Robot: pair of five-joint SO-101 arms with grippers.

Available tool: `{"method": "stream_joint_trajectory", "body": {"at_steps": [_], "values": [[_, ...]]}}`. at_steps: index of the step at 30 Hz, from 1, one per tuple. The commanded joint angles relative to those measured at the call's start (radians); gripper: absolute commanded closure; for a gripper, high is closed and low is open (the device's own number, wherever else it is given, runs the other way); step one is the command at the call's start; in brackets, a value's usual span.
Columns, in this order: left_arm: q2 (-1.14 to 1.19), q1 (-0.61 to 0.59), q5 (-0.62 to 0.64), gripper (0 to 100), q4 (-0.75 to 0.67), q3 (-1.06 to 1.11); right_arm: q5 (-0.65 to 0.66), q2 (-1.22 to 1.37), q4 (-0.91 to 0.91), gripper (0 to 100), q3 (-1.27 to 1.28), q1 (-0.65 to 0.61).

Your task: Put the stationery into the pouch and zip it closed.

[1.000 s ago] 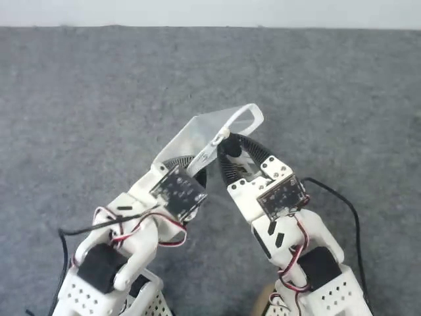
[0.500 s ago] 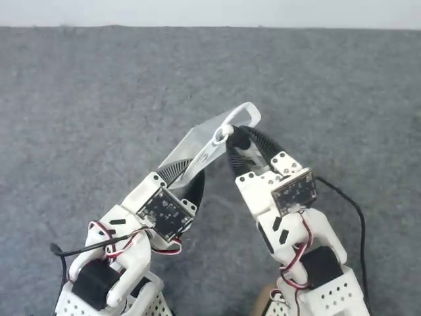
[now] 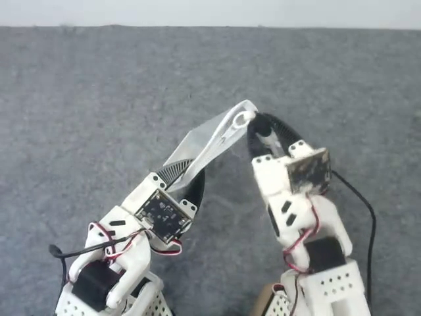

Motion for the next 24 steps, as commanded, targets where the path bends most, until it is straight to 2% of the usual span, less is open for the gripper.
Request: {"method": "stream_joint_trajectory", "body": {"at_steps": [1,9,15,24], "values": [[-0.018,-0.009,0.017,99,0.008,-0.005,-0.031,0.099,-0.035,99.2,-0.1,0.093],[-0.018,-0.009,0.017,99,0.008,-0.005,-0.032,0.125,-0.062,99.2,-0.106,0.108],[-0.018,-0.009,0.017,99,0.008,-0.005,-0.035,0.127,-0.077,99.2,-0.104,0.174],[-0.018,-0.092,0.018,99,-0.012,-0.004,-0.035,0.127,-0.077,99.2,-0.104,0.179]]}}
